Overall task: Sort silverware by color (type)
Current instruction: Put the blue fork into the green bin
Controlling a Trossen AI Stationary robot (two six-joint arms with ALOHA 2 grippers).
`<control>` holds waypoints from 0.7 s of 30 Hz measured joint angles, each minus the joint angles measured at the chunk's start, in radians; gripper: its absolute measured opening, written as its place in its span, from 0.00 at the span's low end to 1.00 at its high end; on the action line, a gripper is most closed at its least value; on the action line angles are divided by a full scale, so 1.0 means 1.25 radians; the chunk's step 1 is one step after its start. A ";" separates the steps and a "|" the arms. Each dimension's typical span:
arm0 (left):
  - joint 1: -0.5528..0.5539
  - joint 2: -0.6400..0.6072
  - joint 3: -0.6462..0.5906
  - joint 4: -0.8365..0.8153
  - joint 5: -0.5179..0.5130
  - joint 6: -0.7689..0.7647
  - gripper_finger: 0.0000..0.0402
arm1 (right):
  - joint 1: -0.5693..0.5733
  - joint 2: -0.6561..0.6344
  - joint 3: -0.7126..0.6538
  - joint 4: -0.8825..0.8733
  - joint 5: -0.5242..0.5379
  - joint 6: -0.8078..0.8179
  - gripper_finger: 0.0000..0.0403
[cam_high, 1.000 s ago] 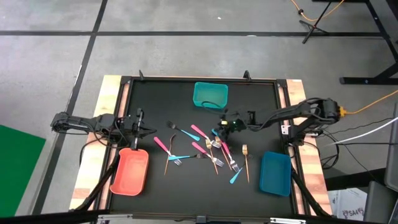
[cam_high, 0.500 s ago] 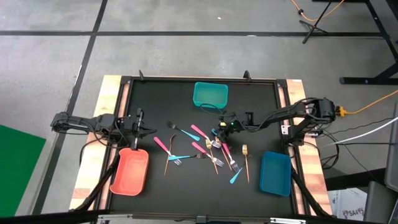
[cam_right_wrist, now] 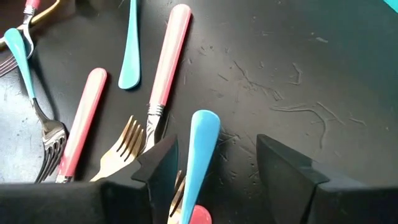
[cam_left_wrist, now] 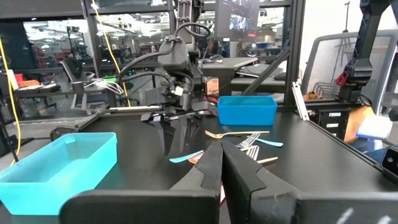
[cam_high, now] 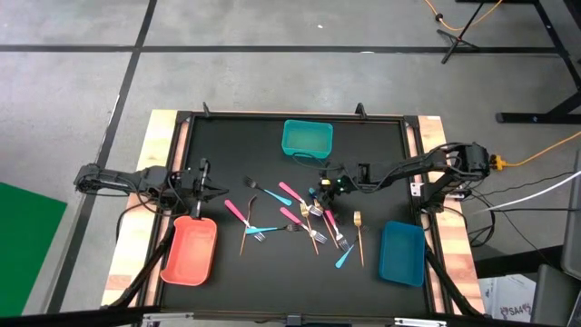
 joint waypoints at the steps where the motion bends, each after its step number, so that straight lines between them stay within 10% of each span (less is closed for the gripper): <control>1: 0.000 0.000 0.000 0.000 0.000 0.000 0.00 | 0.000 0.000 0.000 0.000 0.005 0.000 0.50; 21: 0.000 0.000 0.000 0.000 0.000 0.000 0.00 | 0.000 0.098 -0.001 0.106 -0.023 0.000 0.48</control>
